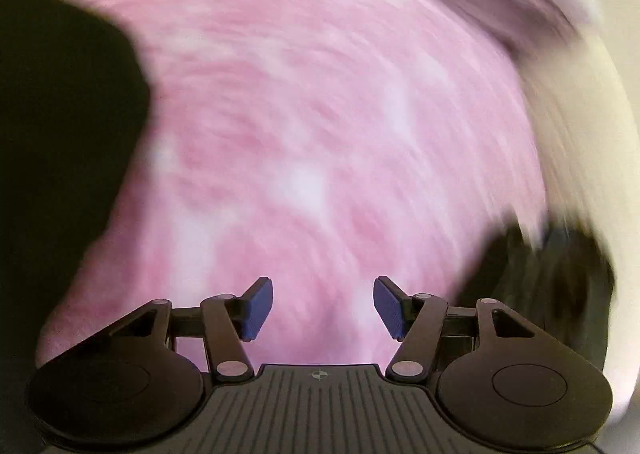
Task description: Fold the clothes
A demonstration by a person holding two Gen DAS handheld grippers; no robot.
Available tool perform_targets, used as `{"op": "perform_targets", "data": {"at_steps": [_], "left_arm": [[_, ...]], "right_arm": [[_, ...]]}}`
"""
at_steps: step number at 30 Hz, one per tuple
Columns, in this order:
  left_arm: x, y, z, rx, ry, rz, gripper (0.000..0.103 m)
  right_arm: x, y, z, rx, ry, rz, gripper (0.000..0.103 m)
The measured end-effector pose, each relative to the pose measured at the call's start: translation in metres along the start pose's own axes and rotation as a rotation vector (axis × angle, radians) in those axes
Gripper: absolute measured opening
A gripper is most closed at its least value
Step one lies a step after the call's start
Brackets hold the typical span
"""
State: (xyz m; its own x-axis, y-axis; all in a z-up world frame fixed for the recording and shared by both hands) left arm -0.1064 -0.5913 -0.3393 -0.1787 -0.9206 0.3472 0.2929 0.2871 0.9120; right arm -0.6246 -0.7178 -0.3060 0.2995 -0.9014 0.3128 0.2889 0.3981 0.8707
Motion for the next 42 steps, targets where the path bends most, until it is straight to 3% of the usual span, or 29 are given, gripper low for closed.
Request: {"op": "perform_targets", "data": {"at_steps": [2, 4, 6, 7, 8, 12, 15, 19, 22, 24, 25, 30, 31, 32, 34, 35, 38, 42], "left_arm": [[0.003, -0.008, -0.002, -0.03, 0.012, -0.026, 0.066], [0.004, -0.019, 0.0, -0.076, 0.027, -0.069, 0.06], [0.002, -0.026, 0.008, -0.094, 0.006, -0.101, 0.037], [0.0, -0.027, 0.015, -0.09, -0.025, -0.118, 0.017], [-0.001, -0.025, 0.021, -0.079, -0.06, -0.12, 0.013], [-0.004, 0.0, 0.036, -0.064, -0.107, -0.064, 0.009], [-0.005, 0.035, 0.027, -0.049, -0.03, 0.036, 0.008], [-0.011, 0.077, 0.019, -0.012, 0.027, 0.135, 0.008], [-0.019, 0.085, 0.018, -0.014, 0.066, 0.155, 0.006], [-0.025, 0.084, 0.019, -0.025, 0.083, 0.147, 0.006], [-0.028, 0.081, 0.021, -0.032, 0.085, 0.135, 0.005], [-0.04, 0.063, 0.027, -0.06, 0.083, 0.075, 0.007], [-0.04, 0.062, 0.022, -0.064, 0.108, 0.084, 0.012], [-0.039, 0.061, 0.017, -0.068, 0.132, 0.092, 0.024], [-0.033, 0.059, 0.004, -0.071, 0.172, 0.118, 0.04], [-0.028, 0.055, -0.003, -0.087, 0.189, 0.124, 0.042], [-0.016, 0.032, -0.02, -0.13, 0.229, 0.094, 0.046], [-0.014, -0.011, -0.018, -0.32, 0.286, -0.02, 0.041]], "right_arm": [[0.0, 0.03, -0.002, 0.124, -0.059, 0.075, 0.061], [0.004, 0.063, -0.032, 0.315, -0.04, 0.149, 0.061], [0.008, 0.08, -0.067, 0.433, 0.027, 0.176, 0.068], [0.01, 0.083, -0.088, 0.47, 0.091, 0.169, 0.07], [0.011, 0.084, -0.109, 0.494, 0.163, 0.169, 0.071], [0.003, 0.059, -0.164, 0.391, 0.448, 0.206, 0.071], [0.019, 0.037, -0.158, 0.29, 0.478, 0.249, 0.068], [0.036, 0.041, -0.063, 0.07, 0.195, 0.322, 0.067], [0.021, 0.032, 0.024, -0.054, -0.106, 0.207, 0.067], [0.001, 0.034, 0.063, -0.061, -0.291, 0.119, 0.066], [-0.007, 0.044, 0.068, -0.053, -0.325, 0.114, 0.066], [-0.019, 0.121, 0.015, 0.245, -0.381, 0.196, 0.066], [-0.01, 0.135, -0.007, 0.355, -0.339, 0.243, 0.066], [-0.001, 0.147, -0.03, 0.464, -0.29, 0.279, 0.066], [0.023, 0.153, -0.076, 0.674, -0.179, 0.267, 0.066], [0.035, 0.15, -0.098, 0.763, -0.13, 0.243, 0.067], [0.064, 0.116, -0.161, 0.888, -0.016, 0.064, 0.07], [0.076, 0.048, -0.214, 0.94, -0.027, -0.31, 0.072]]}}
Point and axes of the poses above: each gripper's, at about its wrist camera, not at the fingertips, and y roughly against the way its jaws point, z to its right, x to its top, the point moved 5 cm from there along -y, roughly the way its jaws point, and after that the axes turned 15 degrees about -y, right-handed, at the moved point
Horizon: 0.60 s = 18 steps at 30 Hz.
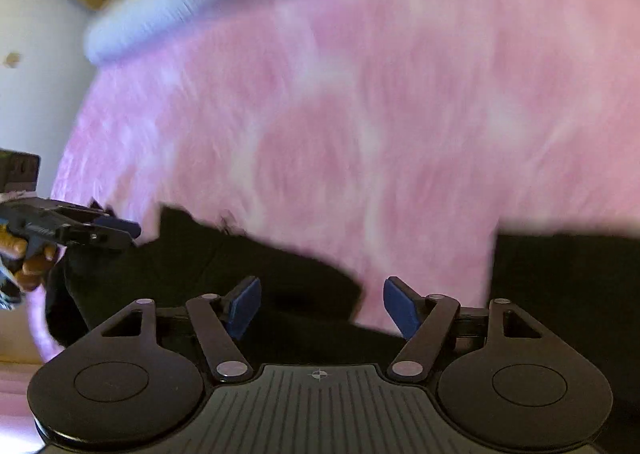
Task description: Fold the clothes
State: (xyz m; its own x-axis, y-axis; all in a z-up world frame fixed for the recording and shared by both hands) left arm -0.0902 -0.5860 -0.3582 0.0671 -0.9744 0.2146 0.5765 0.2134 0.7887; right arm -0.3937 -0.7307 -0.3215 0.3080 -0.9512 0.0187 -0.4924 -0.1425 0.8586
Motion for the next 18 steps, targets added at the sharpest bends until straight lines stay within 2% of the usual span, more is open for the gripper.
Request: {"op": "perform_targets", "data": {"at_steps": [2, 4, 6, 8, 10, 12, 15, 18], "left_arm": [[-0.006, -0.007, 0.009, -0.014, -0.054, -0.024, 0.03], [-0.013, -0.013, 0.018, -0.027, -0.106, -0.042, 0.018], [-0.018, 0.004, 0.025, -0.025, -0.122, 0.038, 0.012], [-0.02, 0.031, 0.035, -0.022, -0.145, 0.131, 0.011], [-0.012, 0.062, 0.047, -0.008, -0.188, 0.218, 0.011], [-0.001, 0.091, 0.059, 0.015, -0.243, 0.29, 0.011], [0.036, 0.124, 0.07, 0.054, -0.33, 0.389, 0.01], [0.086, 0.14, 0.066, 0.122, -0.369, 0.483, 0.009]], "right_arm": [[0.006, -0.028, 0.014, 0.007, -0.097, -0.104, 0.072], [0.002, -0.041, 0.019, 0.033, -0.158, -0.141, 0.07], [-0.004, -0.037, 0.015, 0.093, -0.168, -0.125, 0.021], [-0.004, -0.017, 0.005, 0.136, -0.146, -0.052, 0.014], [-0.002, 0.006, -0.006, 0.178, -0.12, 0.029, 0.012], [0.014, 0.046, -0.026, 0.206, -0.063, 0.167, 0.012], [0.04, 0.107, -0.056, 0.24, 0.03, 0.368, 0.012], [0.084, 0.126, -0.094, 0.203, 0.18, 0.498, 0.011]]}}
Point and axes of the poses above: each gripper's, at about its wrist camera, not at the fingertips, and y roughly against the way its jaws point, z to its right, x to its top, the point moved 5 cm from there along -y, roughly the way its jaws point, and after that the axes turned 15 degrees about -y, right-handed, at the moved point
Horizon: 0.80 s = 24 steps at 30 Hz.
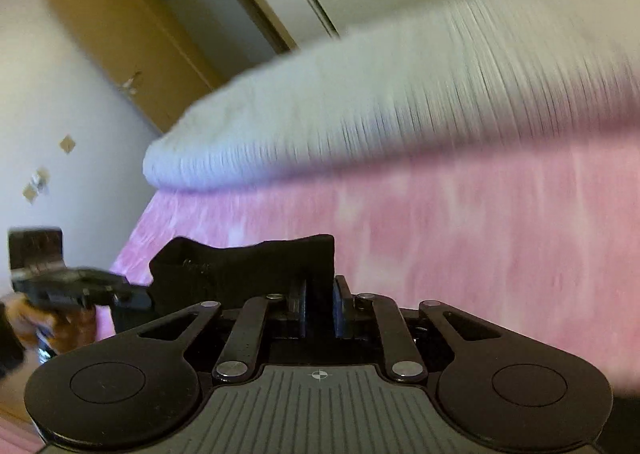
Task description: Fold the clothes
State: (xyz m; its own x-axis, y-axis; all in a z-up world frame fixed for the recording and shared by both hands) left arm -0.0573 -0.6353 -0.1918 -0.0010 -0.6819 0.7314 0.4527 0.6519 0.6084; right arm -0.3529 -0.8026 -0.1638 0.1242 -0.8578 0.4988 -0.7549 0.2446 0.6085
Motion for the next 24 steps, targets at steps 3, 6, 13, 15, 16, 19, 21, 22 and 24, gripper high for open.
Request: {"op": "perform_targets", "data": {"at_steps": [3, 6, 13, 15, 16, 19, 21, 22, 24], "left_arm": [[0.028, -0.026, -0.031, 0.135, 0.007, 0.018, 0.015], [0.028, -0.047, -0.058, 0.29, 0.088, -0.014, 0.026], [-0.057, -0.016, -0.036, 0.328, 0.128, -0.122, 0.04], [-0.098, -0.008, -0.026, 0.333, 0.13, -0.207, 0.044], [-0.118, -0.003, -0.023, 0.337, 0.132, -0.25, 0.045], [-0.169, 0.011, -0.028, 0.388, 0.139, -0.384, 0.053], [-0.195, 0.021, -0.035, 0.422, 0.134, -0.458, 0.057], [-0.206, 0.024, -0.043, 0.439, 0.126, -0.49, 0.057], [-0.218, 0.032, -0.056, 0.463, 0.099, -0.538, 0.057]], "right_arm": [[0.042, -0.034, -0.009, -0.038, 0.079, 0.079, 0.013], [0.056, -0.068, -0.001, -0.145, 0.118, 0.135, 0.037], [0.001, -0.037, 0.013, -0.244, 0.074, 0.166, 0.047], [-0.038, -0.008, 0.02, -0.277, 0.046, 0.138, 0.048], [-0.058, 0.006, 0.024, -0.295, 0.027, 0.124, 0.049], [-0.123, 0.049, 0.034, -0.369, -0.077, 0.078, 0.05], [-0.16, 0.071, 0.042, -0.417, -0.167, 0.045, 0.051], [-0.175, 0.079, 0.046, -0.442, -0.212, 0.021, 0.052], [-0.205, 0.095, 0.053, -0.485, -0.302, -0.024, 0.053]]}}
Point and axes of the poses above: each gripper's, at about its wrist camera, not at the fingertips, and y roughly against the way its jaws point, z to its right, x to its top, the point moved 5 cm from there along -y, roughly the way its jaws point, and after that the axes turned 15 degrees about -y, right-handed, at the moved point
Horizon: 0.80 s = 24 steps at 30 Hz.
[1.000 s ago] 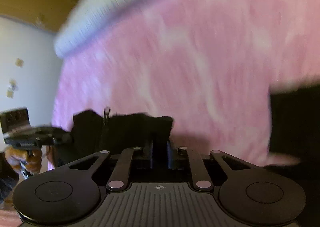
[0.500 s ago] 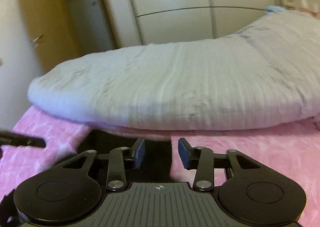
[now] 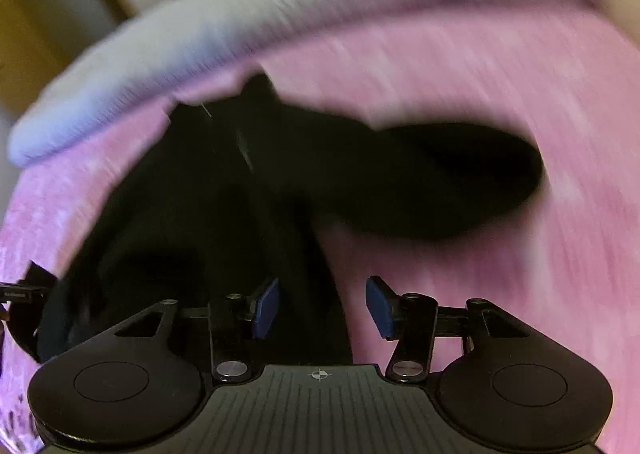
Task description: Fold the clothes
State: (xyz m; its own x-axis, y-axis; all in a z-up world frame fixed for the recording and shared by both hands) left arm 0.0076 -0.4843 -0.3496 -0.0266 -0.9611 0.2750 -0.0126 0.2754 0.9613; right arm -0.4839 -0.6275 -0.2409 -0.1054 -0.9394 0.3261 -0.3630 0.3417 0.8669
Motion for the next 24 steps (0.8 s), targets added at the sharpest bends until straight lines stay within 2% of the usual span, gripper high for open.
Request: {"op": "perform_targets", "data": {"at_steps": [2, 4, 8, 12, 16, 20, 24], "left_arm": [[-0.007, -0.003, -0.016, 0.035, -0.021, -0.022, 0.057], [-0.011, 0.005, -0.034, 0.087, -0.01, -0.002, 0.057], [-0.032, 0.025, -0.08, 0.174, 0.178, 0.036, 0.057], [-0.069, 0.033, -0.111, 0.221, 0.292, -0.03, 0.057], [-0.107, 0.039, -0.136, 0.18, 0.444, -0.036, 0.061], [-0.139, 0.06, -0.142, 0.138, 0.577, -0.023, 0.06], [-0.166, 0.052, -0.138, -0.004, 0.731, -0.037, 0.06]], "right_arm": [[-0.023, 0.003, 0.008, -0.01, -0.064, -0.042, 0.053], [-0.042, 0.003, 0.008, -0.025, -0.074, -0.06, 0.053], [-0.067, -0.002, 0.002, -0.039, -0.086, -0.09, 0.054], [-0.084, -0.005, 0.002, -0.066, -0.113, -0.109, 0.056], [-0.096, -0.009, 0.002, -0.122, -0.143, -0.118, 0.057], [-0.106, -0.008, 0.001, -0.161, -0.186, -0.106, 0.057], [-0.119, -0.016, -0.002, -0.183, -0.219, -0.109, 0.058]]}}
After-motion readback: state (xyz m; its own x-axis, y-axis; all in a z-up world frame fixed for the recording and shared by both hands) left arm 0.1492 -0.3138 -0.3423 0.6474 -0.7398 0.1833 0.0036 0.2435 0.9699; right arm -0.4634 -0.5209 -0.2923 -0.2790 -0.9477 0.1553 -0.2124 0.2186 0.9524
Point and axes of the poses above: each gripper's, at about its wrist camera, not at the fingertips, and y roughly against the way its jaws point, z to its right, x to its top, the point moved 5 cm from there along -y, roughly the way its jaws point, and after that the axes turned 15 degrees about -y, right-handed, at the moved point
